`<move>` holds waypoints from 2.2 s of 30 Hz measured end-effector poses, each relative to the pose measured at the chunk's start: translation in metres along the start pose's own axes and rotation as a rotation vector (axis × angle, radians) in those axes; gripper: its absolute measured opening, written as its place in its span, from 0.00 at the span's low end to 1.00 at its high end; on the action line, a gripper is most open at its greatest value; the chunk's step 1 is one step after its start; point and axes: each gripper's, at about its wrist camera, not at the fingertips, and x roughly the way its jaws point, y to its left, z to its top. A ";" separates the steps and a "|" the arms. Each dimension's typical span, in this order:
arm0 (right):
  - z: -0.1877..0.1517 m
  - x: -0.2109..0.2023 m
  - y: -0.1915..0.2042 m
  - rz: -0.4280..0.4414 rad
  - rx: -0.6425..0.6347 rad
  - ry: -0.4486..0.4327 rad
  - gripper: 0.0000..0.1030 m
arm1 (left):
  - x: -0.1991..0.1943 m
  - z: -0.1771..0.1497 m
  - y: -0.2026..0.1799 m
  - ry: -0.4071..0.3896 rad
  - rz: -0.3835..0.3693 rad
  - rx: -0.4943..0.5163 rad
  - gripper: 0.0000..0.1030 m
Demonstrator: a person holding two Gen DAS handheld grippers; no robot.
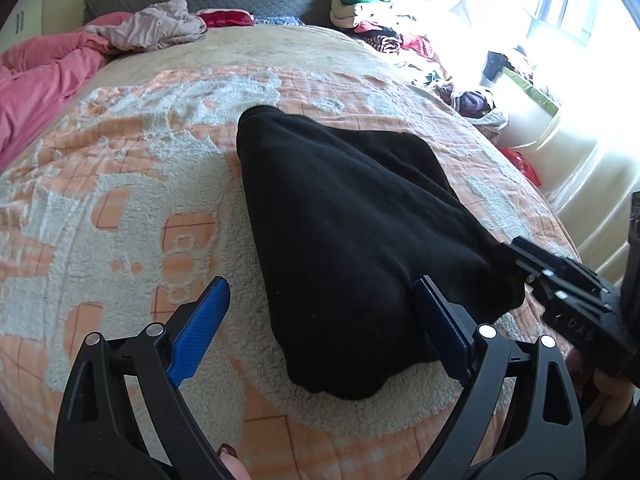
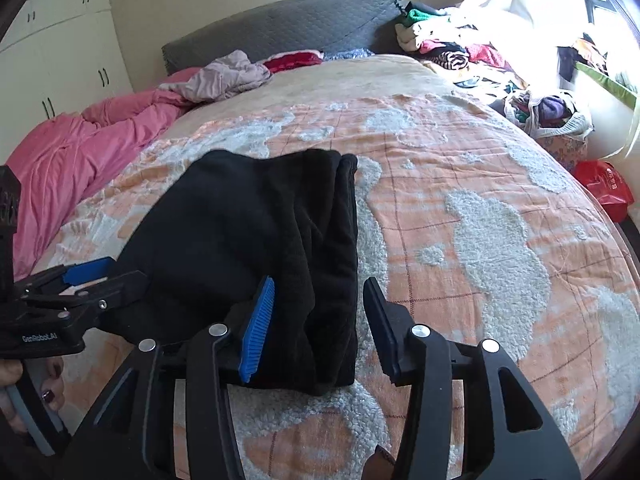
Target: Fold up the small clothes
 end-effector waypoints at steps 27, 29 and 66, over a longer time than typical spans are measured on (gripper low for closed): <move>-0.066 -0.118 0.052 -0.099 -0.040 -0.202 0.95 | -0.093 -0.052 0.018 -0.120 0.047 0.052 0.91; -0.074 -0.116 0.054 -0.106 -0.043 -0.196 0.95 | -0.095 -0.060 0.020 -0.121 0.042 0.055 0.91; -0.133 -0.076 0.059 -0.211 -0.008 -0.084 0.96 | -0.074 -0.108 0.035 -0.058 0.082 0.030 0.91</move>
